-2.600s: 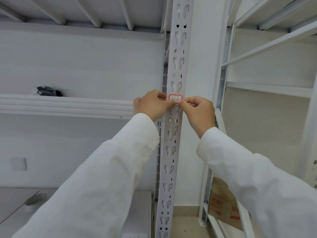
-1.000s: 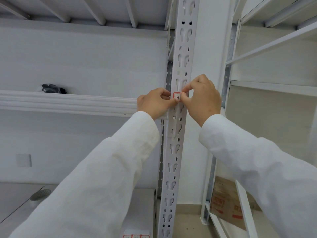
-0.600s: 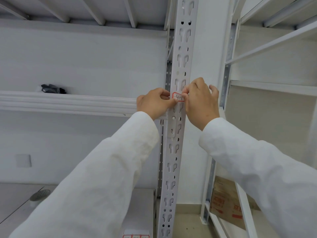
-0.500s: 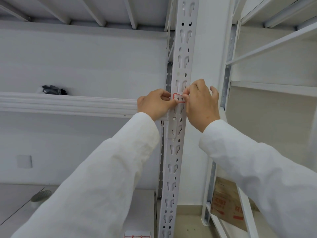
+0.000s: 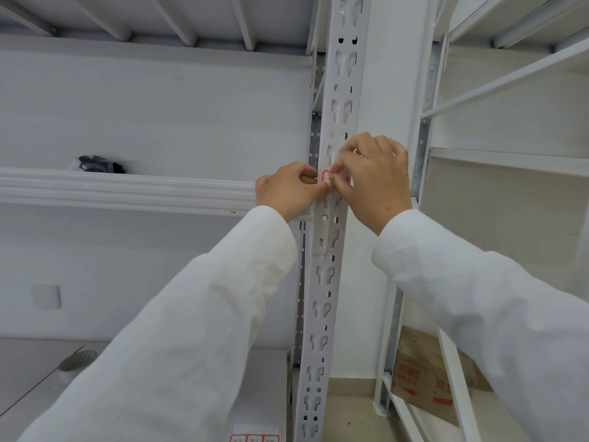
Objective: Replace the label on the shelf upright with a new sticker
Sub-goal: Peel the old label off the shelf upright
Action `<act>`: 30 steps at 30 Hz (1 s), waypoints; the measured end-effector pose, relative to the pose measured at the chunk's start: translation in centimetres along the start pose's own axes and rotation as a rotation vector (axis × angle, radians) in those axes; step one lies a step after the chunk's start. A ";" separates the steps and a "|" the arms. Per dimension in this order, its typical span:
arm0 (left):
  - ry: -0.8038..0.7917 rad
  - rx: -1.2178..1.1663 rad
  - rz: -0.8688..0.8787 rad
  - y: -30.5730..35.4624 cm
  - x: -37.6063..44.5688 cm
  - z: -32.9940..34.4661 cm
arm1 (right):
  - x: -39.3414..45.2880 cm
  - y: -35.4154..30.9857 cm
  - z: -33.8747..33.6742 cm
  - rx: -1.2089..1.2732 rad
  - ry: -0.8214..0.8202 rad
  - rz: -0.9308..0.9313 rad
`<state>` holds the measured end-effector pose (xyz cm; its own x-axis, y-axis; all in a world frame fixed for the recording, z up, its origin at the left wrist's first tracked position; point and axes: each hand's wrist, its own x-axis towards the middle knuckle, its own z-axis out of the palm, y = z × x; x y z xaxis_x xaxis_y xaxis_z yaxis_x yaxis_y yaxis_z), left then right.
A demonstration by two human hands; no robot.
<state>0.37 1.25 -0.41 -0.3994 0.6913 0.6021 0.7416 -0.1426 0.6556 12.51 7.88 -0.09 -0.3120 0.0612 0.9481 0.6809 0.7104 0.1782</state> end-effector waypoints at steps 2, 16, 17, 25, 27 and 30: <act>0.001 -0.002 0.000 0.0 0.0 0.0 | 0.3 0.1 0.1 -0.016 -0.009 -0.021; -0.007 0.005 0.017 -0.3 0.2 -0.1 | 0.4 2.0 2.1 -0.026 0.051 -0.215; -0.011 0.006 0.018 -0.3 0.2 -0.1 | 0.3 2.1 2.0 -0.008 0.062 -0.205; -0.012 0.030 0.026 -0.2 0.2 -0.1 | 1.0 2.7 1.3 -0.083 0.182 -0.409; -0.009 0.027 0.026 -0.2 0.2 -0.1 | 1.3 2.9 1.1 -0.114 0.221 -0.485; -0.004 0.012 0.023 -0.1 0.1 -0.1 | 1.7 2.9 0.9 -0.159 0.235 -0.557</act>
<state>0.16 1.27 -0.38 -0.3798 0.6909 0.6152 0.7569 -0.1503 0.6360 13.35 10.63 1.78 -0.5069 -0.4565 0.7312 0.5541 0.4773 0.6820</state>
